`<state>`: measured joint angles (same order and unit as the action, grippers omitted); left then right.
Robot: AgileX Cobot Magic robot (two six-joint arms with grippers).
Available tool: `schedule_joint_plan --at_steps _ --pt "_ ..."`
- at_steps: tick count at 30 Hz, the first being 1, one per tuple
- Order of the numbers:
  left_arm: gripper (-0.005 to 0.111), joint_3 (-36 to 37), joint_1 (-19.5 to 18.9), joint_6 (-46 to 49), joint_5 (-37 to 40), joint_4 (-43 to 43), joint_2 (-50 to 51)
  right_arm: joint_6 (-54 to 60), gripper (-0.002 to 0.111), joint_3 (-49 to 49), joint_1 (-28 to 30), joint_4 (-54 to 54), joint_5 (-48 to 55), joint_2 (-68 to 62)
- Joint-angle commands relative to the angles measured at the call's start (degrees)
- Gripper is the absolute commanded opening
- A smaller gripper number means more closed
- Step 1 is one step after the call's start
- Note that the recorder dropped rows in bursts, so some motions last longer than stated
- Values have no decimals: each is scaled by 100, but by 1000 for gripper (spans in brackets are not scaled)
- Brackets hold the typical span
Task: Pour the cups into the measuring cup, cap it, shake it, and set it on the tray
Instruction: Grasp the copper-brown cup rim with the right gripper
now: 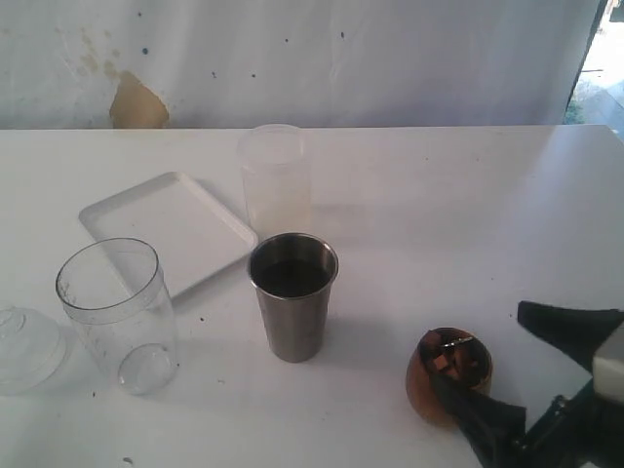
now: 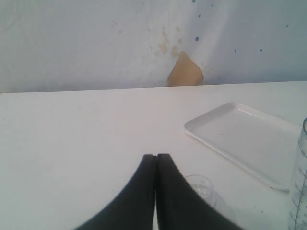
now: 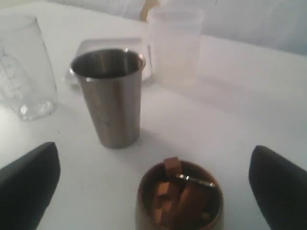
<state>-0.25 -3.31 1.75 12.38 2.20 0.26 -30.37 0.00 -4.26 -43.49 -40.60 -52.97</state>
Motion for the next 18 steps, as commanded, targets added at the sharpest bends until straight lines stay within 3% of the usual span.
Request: schedule_joint_plan --at_steps 1,4,18 --pt "1 25 41 -20 -68 1 -26 1225 104 0 30 592 -803 -1592" --pt "1 25 41 -20 -68 1 -26 1867 104 0 30 1227 -1049 -2190" --pt "1 25 41 -20 -68 1 -26 2039 104 -287 30 823 -1494 -3652"
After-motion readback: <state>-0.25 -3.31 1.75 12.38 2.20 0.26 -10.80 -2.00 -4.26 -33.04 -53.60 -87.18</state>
